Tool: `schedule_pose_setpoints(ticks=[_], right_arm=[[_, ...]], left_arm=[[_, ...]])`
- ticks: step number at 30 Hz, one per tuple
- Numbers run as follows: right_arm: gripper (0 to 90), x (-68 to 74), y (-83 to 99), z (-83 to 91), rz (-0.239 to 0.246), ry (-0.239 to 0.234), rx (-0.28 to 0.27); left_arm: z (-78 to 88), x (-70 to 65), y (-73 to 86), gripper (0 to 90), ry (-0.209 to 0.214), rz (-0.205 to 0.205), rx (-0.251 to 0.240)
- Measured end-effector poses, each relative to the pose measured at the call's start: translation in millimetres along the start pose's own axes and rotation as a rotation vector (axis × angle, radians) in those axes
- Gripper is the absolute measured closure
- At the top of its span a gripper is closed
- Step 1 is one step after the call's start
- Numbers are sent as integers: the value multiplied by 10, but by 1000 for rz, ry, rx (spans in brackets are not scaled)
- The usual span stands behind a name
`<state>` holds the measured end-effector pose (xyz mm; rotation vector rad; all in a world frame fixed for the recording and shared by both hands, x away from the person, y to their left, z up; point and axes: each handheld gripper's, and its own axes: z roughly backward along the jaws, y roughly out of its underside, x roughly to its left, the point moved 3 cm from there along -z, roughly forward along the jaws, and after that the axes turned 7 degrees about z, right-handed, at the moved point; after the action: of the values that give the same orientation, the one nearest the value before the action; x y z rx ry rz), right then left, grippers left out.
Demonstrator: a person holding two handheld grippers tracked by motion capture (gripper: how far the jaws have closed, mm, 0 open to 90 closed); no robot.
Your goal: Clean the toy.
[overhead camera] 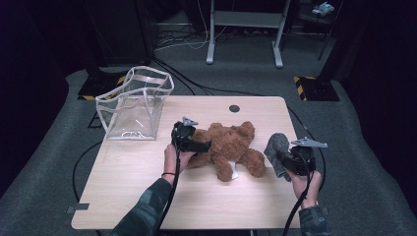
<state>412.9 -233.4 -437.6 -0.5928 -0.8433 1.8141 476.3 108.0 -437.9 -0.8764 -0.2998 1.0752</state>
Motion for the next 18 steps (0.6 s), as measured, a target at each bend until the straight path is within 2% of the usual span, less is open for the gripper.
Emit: schedule_pose_setpoints(ticks=[3, 4, 7, 9, 12, 15, 17, 18], right_arm=[[773, -55, 58, -25, -20, 7, 17], [772, -69, 80, -36, -22, 4, 22], [767, -109, 141, -64, -41, -6, 39], [766, -137, 168, -73, -58, -21, 52], [766, -154, 190, -57, -64, -16, 48], [766, -172, 210, -61, -62, -6, 52], [766, -182, 220, -72, -67, -11, 57], [766, -187, 227, -82, -69, -10, 60]], left_arm=[[65, -141, 47, 37, 8, -2, -13], [78, -201, 70, 39, 16, 8, -31], [107, -386, 169, 105, 47, 7, -55], [99, -492, 253, 127, 55, -16, -48], [65, -612, 377, 140, 58, -26, -46], [-36, -678, 521, 145, 58, -38, -11], [-151, -682, 653, 146, 57, -50, 33], [-206, -687, 708, 144, 50, -39, 41]])
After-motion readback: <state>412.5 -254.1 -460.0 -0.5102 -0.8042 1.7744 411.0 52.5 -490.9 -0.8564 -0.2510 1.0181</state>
